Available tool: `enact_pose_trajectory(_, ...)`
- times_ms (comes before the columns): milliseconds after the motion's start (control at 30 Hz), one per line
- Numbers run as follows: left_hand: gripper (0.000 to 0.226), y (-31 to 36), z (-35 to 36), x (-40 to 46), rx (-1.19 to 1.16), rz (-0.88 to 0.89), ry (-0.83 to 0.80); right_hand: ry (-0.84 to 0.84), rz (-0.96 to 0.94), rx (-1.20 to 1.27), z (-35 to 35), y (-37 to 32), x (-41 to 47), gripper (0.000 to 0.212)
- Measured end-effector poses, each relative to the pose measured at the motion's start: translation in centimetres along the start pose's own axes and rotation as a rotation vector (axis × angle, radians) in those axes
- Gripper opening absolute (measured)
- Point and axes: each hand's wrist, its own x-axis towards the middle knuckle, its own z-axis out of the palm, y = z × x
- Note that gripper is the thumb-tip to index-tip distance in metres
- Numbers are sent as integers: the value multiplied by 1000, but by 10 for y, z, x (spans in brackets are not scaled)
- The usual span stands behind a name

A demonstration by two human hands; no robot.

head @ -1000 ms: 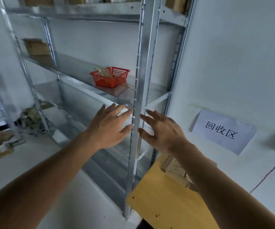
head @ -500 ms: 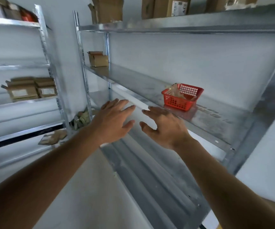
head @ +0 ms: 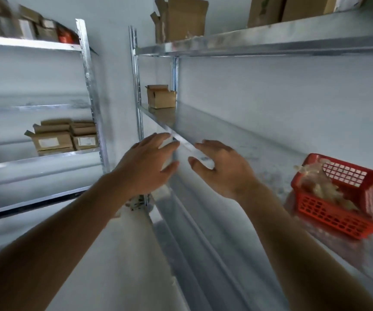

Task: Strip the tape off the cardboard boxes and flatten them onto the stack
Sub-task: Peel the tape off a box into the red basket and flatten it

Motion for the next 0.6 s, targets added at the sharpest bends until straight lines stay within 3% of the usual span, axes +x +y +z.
enact_pose_trajectory(167,62,-68,34,73,16,-74,8,-50,-37,65,50,23,111,74)
enact_pose_trajectory(267,63,-110,53,111,24,-105,8,-77,-52,87,79,30,174,79)
enact_pose_trajectory(433,63,-195,92,176,15,-115,36,-93,-60,51,130,34,274,58)
enact_pose_trajectory(600,61,-293,139,242,-2,-70,34,-87,-24,-1,198,36,373,57)
